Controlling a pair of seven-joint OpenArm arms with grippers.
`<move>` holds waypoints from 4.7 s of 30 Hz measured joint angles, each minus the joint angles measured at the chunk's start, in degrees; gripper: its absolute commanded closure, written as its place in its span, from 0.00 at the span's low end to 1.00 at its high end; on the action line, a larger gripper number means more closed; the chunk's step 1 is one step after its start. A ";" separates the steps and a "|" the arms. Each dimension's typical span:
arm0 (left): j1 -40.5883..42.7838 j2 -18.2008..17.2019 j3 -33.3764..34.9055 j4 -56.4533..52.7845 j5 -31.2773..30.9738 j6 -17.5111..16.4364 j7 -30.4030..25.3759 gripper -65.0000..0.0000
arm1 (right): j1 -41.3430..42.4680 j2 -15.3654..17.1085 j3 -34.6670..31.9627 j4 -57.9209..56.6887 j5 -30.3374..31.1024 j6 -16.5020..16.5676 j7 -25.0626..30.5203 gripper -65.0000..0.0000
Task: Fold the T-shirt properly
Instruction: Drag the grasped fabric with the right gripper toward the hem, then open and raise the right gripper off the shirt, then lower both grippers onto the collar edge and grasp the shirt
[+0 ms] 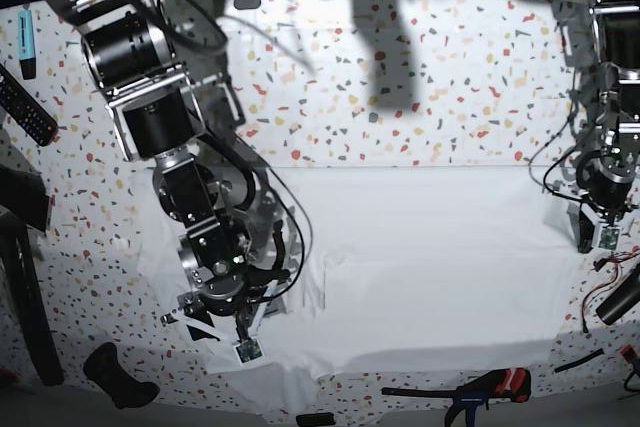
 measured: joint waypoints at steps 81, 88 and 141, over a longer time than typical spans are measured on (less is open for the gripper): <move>-0.70 4.17 -0.26 -9.42 -25.27 -10.80 7.96 0.67 | -15.19 0.44 8.15 -8.22 12.37 20.74 17.44 0.48; 4.52 3.98 -0.26 -3.89 -25.27 -11.32 8.20 0.67 | -22.80 0.94 8.17 0.70 11.82 19.67 15.69 0.48; -0.11 4.15 10.67 -0.94 -19.39 -5.99 19.98 0.74 | -30.99 4.76 8.11 11.47 13.09 19.71 10.01 0.48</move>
